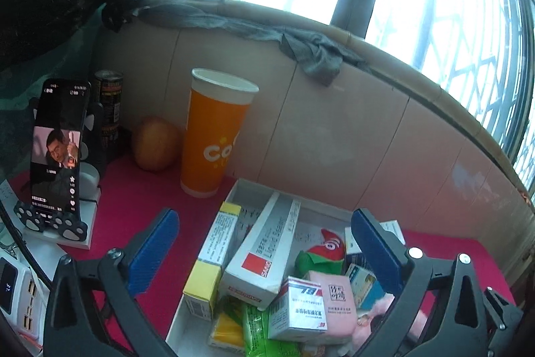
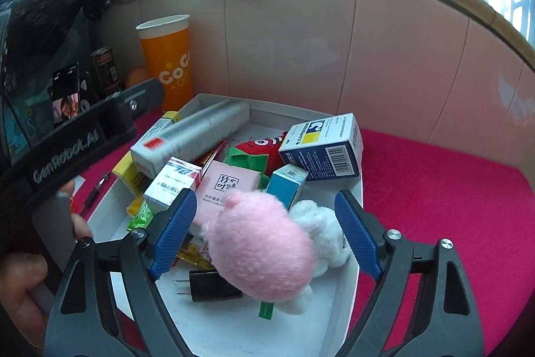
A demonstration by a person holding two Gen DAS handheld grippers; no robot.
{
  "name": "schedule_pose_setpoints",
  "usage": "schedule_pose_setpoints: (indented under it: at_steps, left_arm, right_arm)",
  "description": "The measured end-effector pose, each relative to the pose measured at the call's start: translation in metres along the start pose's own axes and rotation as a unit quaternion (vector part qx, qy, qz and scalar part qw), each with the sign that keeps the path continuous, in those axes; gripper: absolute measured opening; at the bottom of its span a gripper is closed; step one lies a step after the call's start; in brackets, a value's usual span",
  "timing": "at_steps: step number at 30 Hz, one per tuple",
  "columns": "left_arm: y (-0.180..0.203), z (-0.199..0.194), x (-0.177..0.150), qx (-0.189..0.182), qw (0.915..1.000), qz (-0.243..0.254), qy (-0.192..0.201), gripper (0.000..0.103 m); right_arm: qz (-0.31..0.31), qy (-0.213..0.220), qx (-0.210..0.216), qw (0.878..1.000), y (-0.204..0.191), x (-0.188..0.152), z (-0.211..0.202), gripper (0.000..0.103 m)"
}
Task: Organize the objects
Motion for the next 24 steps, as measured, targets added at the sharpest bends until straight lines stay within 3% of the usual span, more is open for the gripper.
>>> schedule_pose_setpoints:
  at_steps: [6,13,24]
  left_arm:
    - [0.005,-0.007,0.007,-0.002,0.9997,0.007,0.023,0.103]
    - [0.004,-0.006,0.006,0.003,0.9998,0.008,0.019,0.103]
    - [0.001,-0.006,0.003,0.008,0.9999,0.000,0.015,0.103]
  right_arm:
    - [-0.021,0.026,-0.010,0.999,-0.004,0.000,-0.016,0.090]
    - [-0.016,0.051,-0.019,0.998,0.007,-0.002,-0.037,0.090]
    - [0.026,0.036,-0.029,0.999,0.036,-0.026,-0.052,0.090]
Point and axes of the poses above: each gripper's, at about its wrist camera, not at the fingertips, and z roughly the way its jaws point, y to its right, x to its top, the point moved 6 cm from there along z, roughly the way its jaws point, and after that the axes turned 8 degrees about y, right-handed, at the moved point
